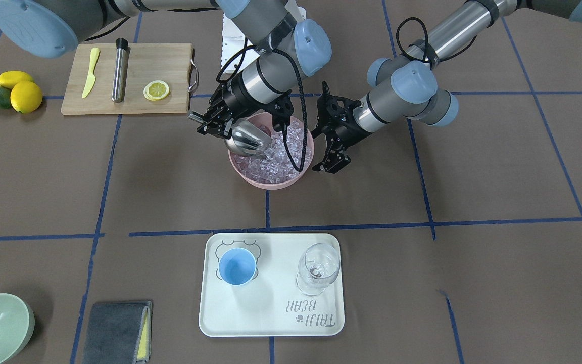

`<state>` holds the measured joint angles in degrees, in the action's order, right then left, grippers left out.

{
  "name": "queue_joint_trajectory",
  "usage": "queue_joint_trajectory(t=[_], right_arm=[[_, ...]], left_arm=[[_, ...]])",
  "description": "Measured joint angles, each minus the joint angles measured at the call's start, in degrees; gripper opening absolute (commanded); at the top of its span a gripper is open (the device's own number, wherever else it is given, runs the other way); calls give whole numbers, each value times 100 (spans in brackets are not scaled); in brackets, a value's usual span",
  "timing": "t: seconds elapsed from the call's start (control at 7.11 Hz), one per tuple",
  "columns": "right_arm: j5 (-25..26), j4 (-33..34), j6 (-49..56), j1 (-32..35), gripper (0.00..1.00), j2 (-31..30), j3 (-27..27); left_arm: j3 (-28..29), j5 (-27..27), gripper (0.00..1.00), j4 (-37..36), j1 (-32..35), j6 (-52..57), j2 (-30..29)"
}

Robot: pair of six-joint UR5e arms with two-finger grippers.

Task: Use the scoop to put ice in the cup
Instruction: 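Push the scoop into the ice cubes and scoop them with the right gripper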

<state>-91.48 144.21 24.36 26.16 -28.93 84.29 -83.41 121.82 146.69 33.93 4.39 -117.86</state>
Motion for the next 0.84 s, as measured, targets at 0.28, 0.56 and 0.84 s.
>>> queue_joint_trajectory(t=[0.28, 0.56, 0.84], right_arm=[[-17, -264, -3, -18, 0, -98, 7], [-34, -656, -9, -15, 0, -363, 194], [-87, -1001, -18, 10, 0, -862, 781]], left_arm=[[0, 0, 100, 0, 0, 0, 6], [0, 0, 100, 0, 0, 6, 12], [0, 0, 100, 0, 0, 8, 10]])
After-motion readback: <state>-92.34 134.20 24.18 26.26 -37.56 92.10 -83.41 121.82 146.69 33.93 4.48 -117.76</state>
